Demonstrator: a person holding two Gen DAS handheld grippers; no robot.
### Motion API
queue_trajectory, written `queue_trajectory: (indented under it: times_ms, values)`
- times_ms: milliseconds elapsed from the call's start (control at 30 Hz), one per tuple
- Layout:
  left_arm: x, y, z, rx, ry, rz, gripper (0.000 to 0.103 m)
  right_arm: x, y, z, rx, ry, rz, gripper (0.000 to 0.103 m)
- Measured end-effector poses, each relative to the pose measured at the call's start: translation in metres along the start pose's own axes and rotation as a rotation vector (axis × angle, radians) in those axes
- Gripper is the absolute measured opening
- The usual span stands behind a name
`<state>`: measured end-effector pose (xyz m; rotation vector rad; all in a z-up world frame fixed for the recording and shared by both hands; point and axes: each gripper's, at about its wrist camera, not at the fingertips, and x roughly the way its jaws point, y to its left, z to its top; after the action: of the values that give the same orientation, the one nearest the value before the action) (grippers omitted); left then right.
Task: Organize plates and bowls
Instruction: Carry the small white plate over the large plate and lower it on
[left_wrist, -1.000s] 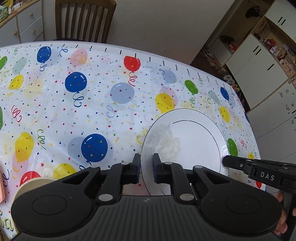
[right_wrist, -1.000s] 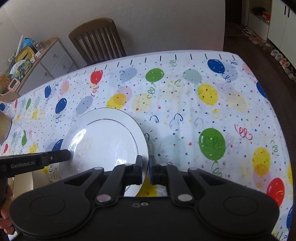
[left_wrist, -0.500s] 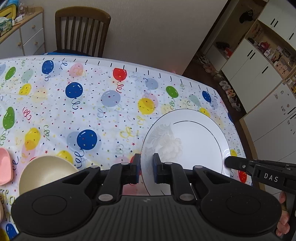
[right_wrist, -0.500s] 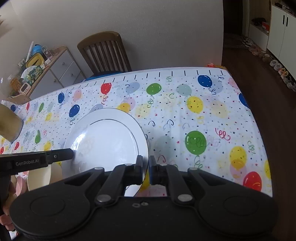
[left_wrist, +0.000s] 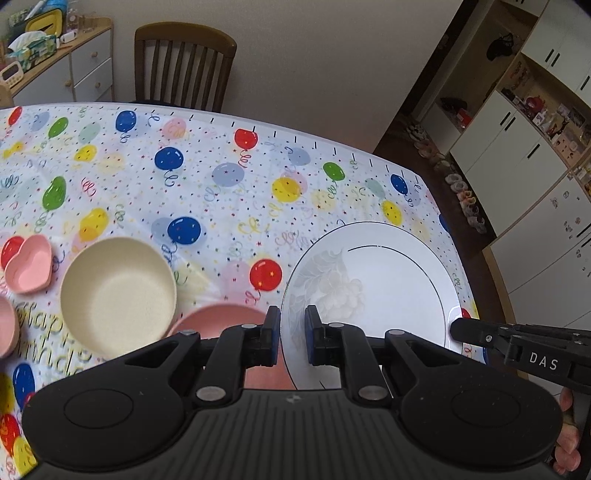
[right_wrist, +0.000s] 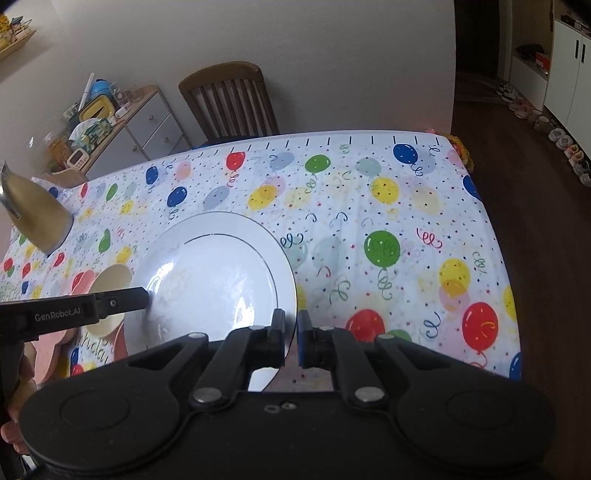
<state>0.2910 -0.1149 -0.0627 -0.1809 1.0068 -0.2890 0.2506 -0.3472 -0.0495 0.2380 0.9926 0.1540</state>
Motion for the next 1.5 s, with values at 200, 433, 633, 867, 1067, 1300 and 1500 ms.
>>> queue_trajectory:
  times_ms: [200,433,633,867,1067,1300,1500]
  values:
    - [-0.027,-0.004,-0.031,-0.02,-0.018,0.019,0.013,-0.015,0.002,-0.02,-0.014,0.013,0.023,0.006]
    - [-0.053,0.001,-0.065,-0.055,-0.029,0.047,0.013,-0.03,0.011,-0.047,-0.049,0.043,0.059,0.006]
    - [-0.066,0.008,-0.087,-0.087,-0.031,0.072,0.013,-0.034,0.02,-0.067,-0.079,0.071,0.087,0.006]
    - [-0.079,0.019,-0.117,-0.123,-0.035,0.093,0.013,-0.032,0.03,-0.09,-0.106,0.11,0.109,0.006]
    - [-0.084,0.031,-0.144,-0.161,-0.005,0.11,0.013,-0.031,0.04,-0.111,-0.133,0.147,0.123,0.006]
    - [-0.087,0.049,-0.176,-0.221,0.028,0.136,0.013,-0.025,0.051,-0.132,-0.171,0.198,0.148,0.006]
    - [-0.087,0.063,-0.202,-0.247,0.062,0.16,0.013,-0.017,0.065,-0.151,-0.219,0.248,0.163,0.006]
